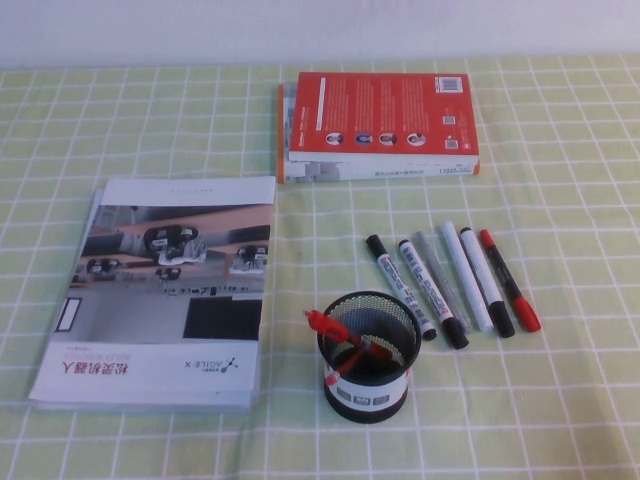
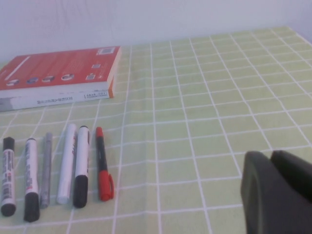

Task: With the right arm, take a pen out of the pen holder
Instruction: 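Take a marker out of the pen holder and lay it on the table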

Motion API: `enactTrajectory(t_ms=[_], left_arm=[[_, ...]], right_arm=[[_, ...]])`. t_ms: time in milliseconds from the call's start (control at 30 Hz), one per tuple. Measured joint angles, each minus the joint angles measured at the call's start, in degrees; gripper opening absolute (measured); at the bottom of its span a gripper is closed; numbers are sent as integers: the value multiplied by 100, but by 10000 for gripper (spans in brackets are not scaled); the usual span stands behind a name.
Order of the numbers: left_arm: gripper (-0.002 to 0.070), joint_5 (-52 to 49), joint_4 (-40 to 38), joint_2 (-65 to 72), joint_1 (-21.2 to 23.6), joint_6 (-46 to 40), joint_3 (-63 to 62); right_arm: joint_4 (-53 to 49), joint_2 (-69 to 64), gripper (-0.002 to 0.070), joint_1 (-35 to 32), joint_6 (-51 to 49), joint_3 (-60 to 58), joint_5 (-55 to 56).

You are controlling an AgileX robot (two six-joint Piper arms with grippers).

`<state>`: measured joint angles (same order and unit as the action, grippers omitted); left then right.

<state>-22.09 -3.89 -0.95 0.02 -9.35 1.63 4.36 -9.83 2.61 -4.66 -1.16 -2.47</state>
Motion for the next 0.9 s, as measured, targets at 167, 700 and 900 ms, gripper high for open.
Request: enactTrajectory(t_ms=[167,700,900], left_arm=[[-5,0,0,0,0,0,0],[-5,0,0,0,0,0,0],[-5,0,0,0,0,0,0]], right_arm=[[-1,597,-12,-23,0,-37,-547],[-87,1027,-12,6,370,-37,-1880],[-87,1027,-13,11,392,-37,-1880]])
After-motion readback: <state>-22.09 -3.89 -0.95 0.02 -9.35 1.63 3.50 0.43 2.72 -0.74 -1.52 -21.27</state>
